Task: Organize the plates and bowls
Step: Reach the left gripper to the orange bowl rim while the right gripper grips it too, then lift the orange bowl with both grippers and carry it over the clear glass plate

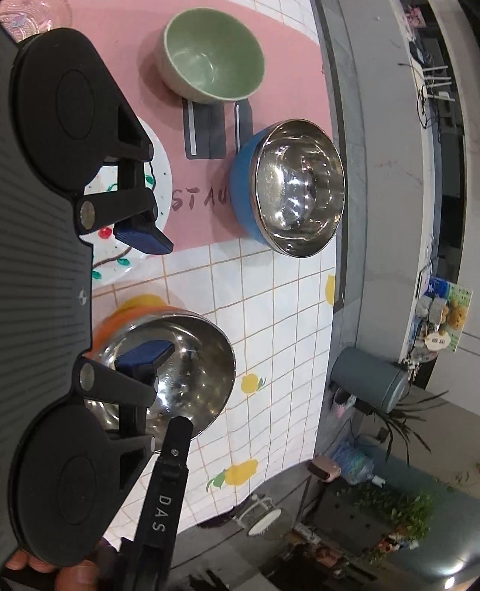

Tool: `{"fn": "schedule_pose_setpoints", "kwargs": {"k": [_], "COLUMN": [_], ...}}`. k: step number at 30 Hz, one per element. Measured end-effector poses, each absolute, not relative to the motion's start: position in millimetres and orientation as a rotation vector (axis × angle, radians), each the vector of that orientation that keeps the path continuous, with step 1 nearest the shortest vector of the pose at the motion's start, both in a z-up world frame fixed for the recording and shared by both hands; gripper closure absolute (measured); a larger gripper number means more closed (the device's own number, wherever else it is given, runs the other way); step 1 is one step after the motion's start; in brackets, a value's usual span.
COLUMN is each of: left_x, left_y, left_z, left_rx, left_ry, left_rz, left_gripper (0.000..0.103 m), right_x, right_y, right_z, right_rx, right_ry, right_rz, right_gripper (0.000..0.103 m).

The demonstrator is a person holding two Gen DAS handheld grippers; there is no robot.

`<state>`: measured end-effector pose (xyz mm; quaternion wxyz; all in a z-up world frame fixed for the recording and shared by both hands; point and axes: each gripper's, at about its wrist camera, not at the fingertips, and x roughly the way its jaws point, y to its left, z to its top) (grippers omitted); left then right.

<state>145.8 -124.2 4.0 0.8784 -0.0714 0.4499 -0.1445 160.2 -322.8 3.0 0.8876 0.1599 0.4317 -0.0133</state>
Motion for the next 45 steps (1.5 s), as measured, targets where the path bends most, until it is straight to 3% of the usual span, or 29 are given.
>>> {"fn": "schedule_pose_setpoints", "kwargs": {"k": [9,20,23,25,29,45], "left_x": [155.4,163.3,163.0,163.0,160.6,132.1], "left_y": [-148.1,-157.1,-155.8,-155.0,-154.2,-115.8], "left_z": [-12.3,-29.3,-34.8,-38.7,-38.6,0.9], "left_rx": [-0.110,-0.133,-0.155,-0.168,-0.167,-0.168], "left_ry": [0.968,1.004,1.015,1.030,1.028,0.965], "left_rz": [-0.268,-0.269,-0.277,-0.282,-0.267,-0.214], "left_gripper": [0.040,0.054,0.064,0.072,0.087,0.087], "right_x": [168.4,175.1,177.2,176.6,175.1,155.3], "right_y": [-329.2,-336.4,-335.8,-334.1,-331.0,-295.9], "right_z": [-17.4,-33.1,-39.1,-41.9,-41.8,-6.4], "right_rx": [0.359,0.377,0.376,0.375,0.362,0.382], "right_ry": [0.940,0.982,1.008,1.018,1.017,0.974], "right_rz": [-0.039,-0.047,-0.043,-0.026,-0.026,0.070], "right_gripper": [0.056,0.058,0.069,0.086,0.089,0.090]}}
